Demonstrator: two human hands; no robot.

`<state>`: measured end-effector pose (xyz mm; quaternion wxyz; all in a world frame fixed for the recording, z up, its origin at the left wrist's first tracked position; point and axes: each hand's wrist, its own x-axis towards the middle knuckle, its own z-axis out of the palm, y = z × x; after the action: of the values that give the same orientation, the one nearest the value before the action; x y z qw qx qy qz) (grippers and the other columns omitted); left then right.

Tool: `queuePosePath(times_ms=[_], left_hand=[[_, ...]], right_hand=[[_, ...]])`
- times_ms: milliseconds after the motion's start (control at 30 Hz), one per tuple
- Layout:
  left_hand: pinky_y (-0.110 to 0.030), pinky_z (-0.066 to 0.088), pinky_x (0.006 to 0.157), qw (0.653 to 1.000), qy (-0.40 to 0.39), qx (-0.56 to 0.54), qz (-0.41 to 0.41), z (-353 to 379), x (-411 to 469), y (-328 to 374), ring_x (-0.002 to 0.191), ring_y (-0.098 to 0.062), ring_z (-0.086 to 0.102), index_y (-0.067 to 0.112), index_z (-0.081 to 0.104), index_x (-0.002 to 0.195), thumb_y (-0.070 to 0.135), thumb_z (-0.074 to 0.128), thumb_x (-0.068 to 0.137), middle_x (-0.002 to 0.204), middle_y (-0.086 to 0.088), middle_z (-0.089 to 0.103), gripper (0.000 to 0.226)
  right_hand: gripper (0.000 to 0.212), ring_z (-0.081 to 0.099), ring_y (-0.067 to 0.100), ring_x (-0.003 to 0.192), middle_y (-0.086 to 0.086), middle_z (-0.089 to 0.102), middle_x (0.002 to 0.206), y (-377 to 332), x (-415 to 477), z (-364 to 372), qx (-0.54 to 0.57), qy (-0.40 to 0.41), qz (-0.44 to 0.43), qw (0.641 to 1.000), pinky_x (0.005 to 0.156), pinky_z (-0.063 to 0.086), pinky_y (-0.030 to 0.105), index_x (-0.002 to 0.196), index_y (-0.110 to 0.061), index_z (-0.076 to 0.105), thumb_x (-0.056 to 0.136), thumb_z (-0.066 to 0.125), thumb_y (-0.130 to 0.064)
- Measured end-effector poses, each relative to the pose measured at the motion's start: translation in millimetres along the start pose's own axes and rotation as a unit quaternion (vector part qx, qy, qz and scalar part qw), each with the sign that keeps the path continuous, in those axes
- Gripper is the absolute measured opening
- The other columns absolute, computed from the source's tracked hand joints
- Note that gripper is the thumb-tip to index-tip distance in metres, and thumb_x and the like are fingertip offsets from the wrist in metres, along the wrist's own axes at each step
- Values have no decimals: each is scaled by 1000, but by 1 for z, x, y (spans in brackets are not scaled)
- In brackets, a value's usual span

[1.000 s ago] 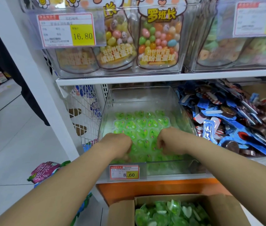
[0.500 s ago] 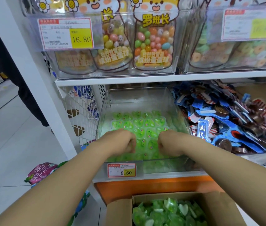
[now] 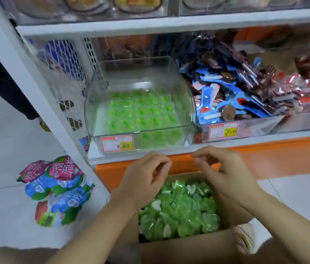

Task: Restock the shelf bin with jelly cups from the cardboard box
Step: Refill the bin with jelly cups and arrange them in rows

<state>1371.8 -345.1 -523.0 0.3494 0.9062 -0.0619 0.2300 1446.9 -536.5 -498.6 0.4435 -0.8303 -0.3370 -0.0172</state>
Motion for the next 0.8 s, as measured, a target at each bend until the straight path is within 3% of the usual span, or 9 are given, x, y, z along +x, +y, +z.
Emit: queuePosePath(times_ms=[67, 133, 200, 300, 400, 567, 700, 800], left_hand=[[-5, 33, 66, 994, -69, 35, -74, 31, -23, -11, 81, 3, 54, 26, 64, 98, 34, 48, 95, 93, 18, 59, 19], [-8, 37, 71, 969, -161, 71, -174, 63, -46, -30, 94, -1, 56, 31, 59, 111, 32, 52, 94, 107, 16, 59, 19], [-25, 43, 92, 922, -282, 70, -255, 89, -67, -47, 112, -13, 55, 29, 48, 130, 30, 56, 92, 130, 3, 51, 39], [-28, 30, 106, 852, -402, 97, -320, 108, -81, -58, 134, -21, 36, 23, 31, 145, 35, 54, 93, 149, -3, 29, 58], [-30, 29, 107, 826, -430, 113, -347, 118, -81, -66, 135, -25, 32, 23, 29, 147, 41, 57, 91, 151, -4, 21, 65], [-35, 29, 108, 804, -458, 103, -365, 129, -82, -66, 133, -33, 27, 29, 27, 146, 53, 63, 83, 149, -3, 9, 77], [-45, 36, 103, 796, -457, 162, -363, 135, -96, -65, 134, -39, 16, 32, 31, 142, 43, 62, 85, 147, 0, 2, 66], [-48, 36, 103, 794, -437, 194, -376, 141, -107, -66, 137, -43, 8, 33, 28, 142, 37, 60, 88, 147, -5, 2, 63]], right_hand=[[22, 55, 0, 60, -9, 60, 62, 32, -30, 24, -1, -22, 75, 997, 57, 38, 8, 84, -28, 65, 82, 67, -7], [25, 58, 0, 64, -6, 64, 71, 67, -53, 47, -50, -86, 146, 984, 65, 43, 13, 96, -29, 62, 81, 66, -9], [45, 63, 13, 91, 2, 67, 98, 98, -69, 63, -119, -189, 221, 949, 81, 46, 24, 122, -22, 55, 79, 68, -22], [79, 51, 25, 120, 7, 57, 123, 131, -84, 73, -196, -326, 301, 874, 97, 44, 32, 142, -25, 32, 75, 69, -44], [91, 43, 31, 127, 13, 47, 133, 143, -87, 81, -200, -379, 324, 843, 105, 37, 33, 145, -25, 24, 73, 71, -54], [105, 12, 36, 142, 18, 21, 150, 144, -88, 102, -217, -411, 339, 818, 117, 11, 44, 149, -28, 14, 68, 65, -69], [115, 7, 37, 140, 11, 15, 152, 144, -94, 114, -162, -380, 383, 826, 114, 18, 46, 148, -30, 18, 55, 70, -73], [110, 17, 35, 136, 11, 25, 144, 141, -93, 116, -141, -357, 402, 831, 110, 26, 41, 143, -25, 27, 53, 76, -66]])
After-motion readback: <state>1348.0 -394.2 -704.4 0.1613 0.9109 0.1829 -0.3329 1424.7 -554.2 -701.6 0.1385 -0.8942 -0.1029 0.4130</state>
